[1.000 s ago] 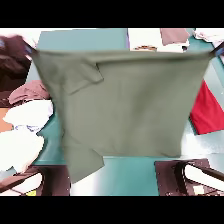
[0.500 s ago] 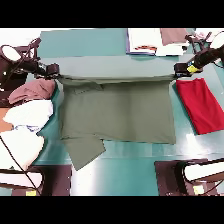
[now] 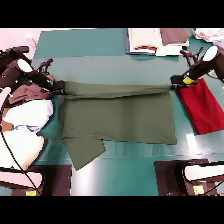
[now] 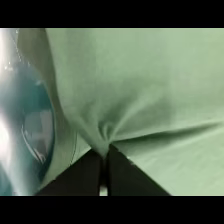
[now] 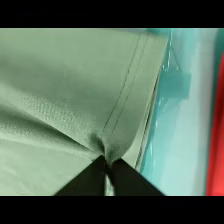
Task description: Fold the shirts.
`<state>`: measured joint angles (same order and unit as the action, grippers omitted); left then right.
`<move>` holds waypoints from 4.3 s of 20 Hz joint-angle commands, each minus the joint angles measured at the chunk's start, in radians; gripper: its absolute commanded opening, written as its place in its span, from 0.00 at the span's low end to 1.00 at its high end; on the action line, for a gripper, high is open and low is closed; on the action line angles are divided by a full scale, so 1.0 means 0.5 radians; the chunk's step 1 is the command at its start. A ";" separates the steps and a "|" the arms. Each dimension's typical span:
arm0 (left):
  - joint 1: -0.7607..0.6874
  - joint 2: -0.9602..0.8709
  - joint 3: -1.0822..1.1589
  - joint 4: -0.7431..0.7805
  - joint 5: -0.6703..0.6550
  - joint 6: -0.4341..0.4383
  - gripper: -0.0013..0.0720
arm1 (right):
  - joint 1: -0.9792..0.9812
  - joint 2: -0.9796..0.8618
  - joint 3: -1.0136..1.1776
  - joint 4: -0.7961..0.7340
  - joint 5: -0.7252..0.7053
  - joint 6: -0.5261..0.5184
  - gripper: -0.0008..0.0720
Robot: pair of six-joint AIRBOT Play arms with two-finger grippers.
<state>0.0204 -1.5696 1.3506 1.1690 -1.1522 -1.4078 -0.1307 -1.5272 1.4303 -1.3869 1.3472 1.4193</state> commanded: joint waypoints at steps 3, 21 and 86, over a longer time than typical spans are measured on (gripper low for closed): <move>0.004 0.031 -0.063 -0.005 -0.037 -0.082 0.84 | -0.018 0.063 -0.162 0.176 -0.096 0.011 0.55; -0.240 1.406 -1.912 -0.172 0.043 -0.278 0.84 | 0.030 1.027 -0.706 0.224 -0.088 -0.014 0.54; -0.372 0.553 -0.451 0.377 0.495 -0.333 0.06 | 0.000 0.115 -0.004 0.126 0.111 -0.093 0.03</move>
<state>-0.1658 -1.2293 1.1034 1.3464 -0.9684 -1.5681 -0.1394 -1.4036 1.3796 -1.3560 1.4326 1.3712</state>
